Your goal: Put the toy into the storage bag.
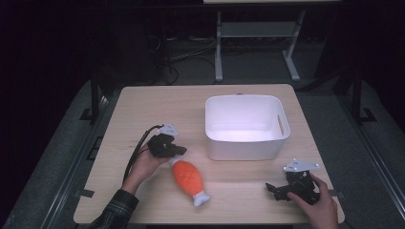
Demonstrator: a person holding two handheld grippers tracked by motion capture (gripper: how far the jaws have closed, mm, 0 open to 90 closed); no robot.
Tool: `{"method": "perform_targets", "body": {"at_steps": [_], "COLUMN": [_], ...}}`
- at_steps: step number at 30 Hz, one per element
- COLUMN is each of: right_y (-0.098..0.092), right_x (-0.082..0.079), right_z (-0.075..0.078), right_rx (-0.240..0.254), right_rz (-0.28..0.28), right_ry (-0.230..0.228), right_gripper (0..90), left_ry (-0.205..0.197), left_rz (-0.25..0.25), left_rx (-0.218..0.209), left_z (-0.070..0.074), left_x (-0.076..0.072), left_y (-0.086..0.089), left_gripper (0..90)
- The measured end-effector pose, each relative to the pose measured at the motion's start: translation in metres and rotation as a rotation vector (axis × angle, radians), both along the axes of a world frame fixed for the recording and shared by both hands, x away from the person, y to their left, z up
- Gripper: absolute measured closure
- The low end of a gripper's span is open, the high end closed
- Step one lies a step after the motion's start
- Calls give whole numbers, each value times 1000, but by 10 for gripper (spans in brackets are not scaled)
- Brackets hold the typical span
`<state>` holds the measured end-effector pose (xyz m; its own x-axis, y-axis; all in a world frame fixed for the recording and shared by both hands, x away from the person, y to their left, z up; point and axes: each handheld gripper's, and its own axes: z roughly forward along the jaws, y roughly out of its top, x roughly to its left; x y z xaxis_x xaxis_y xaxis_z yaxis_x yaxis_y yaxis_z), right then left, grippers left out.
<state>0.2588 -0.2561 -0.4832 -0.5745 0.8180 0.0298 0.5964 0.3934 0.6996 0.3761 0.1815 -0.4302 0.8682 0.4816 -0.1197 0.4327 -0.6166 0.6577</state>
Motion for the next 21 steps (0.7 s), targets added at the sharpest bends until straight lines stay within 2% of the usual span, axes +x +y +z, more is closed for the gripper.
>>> {"method": "perform_targets", "body": {"at_steps": [11, 21], "right_y": [0, 0], "right_x": [0, 0], "right_z": [0, 0], "right_rx": [0, 0], "right_rz": [0, 0], "right_ry": [0, 0], "right_gripper": [0, 0], "left_ry": [21, 27], "left_rz": [0, 6], "left_rx": [34, 54], "left_z": [-8, -10], "left_x": [2, -4], "left_y": [-2, 9], "left_gripper": [895, 896]}}
